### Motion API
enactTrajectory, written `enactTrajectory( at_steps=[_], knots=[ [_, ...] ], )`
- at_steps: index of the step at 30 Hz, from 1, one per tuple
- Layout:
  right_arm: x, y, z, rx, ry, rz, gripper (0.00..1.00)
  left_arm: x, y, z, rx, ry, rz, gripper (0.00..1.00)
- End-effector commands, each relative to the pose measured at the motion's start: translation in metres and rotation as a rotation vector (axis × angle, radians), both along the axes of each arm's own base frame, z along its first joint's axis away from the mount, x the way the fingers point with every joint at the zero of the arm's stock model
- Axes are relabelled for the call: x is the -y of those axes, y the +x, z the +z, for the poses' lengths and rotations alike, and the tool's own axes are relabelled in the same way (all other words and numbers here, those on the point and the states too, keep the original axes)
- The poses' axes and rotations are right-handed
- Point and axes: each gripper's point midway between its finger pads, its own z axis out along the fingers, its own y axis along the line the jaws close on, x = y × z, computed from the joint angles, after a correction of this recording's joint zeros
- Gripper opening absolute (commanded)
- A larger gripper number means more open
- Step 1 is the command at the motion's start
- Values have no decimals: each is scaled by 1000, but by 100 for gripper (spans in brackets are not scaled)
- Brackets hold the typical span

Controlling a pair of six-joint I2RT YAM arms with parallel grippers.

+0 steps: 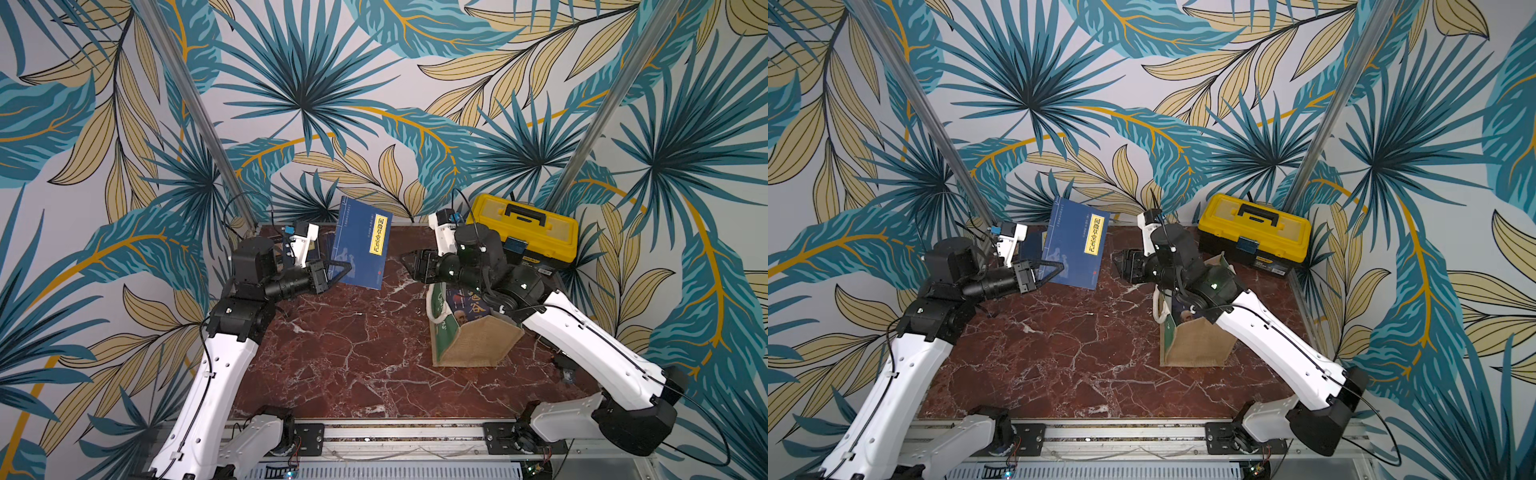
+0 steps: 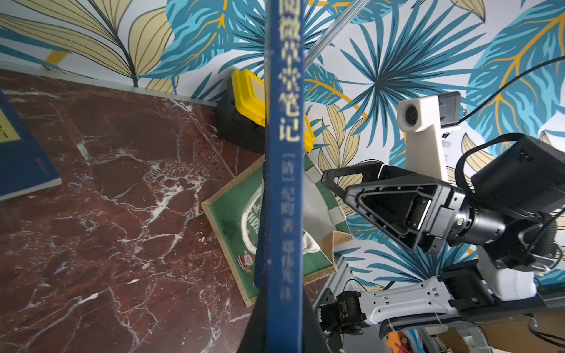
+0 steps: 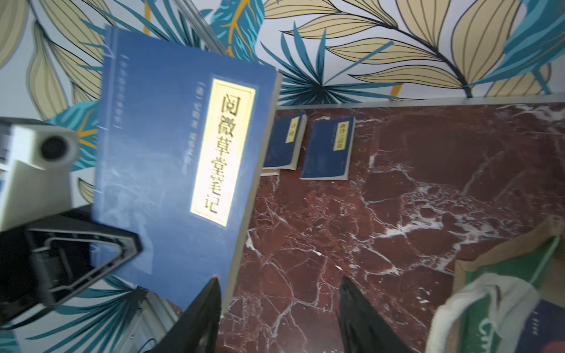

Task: Put the books into the canvas bag
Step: Pick up the book from the center of the board.

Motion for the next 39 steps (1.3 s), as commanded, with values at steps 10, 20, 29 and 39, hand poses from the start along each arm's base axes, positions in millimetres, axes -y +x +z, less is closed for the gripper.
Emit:
enactTrajectory(
  at_steps=[10,20,29,39],
  knots=[
    [-57,1,6,-166,378,223,67,10,-37,31,98,-163,-121,0],
    [-74,-8,19,-230,553,373,60,11,-42,27,71,-208,-136,0],
    [-54,-15,18,-206,511,323,20,9,-34,15,26,-206,-101,0],
    [-17,-27,26,-145,325,229,0,9,-26,9,-22,-219,-78,46]
  ],
)
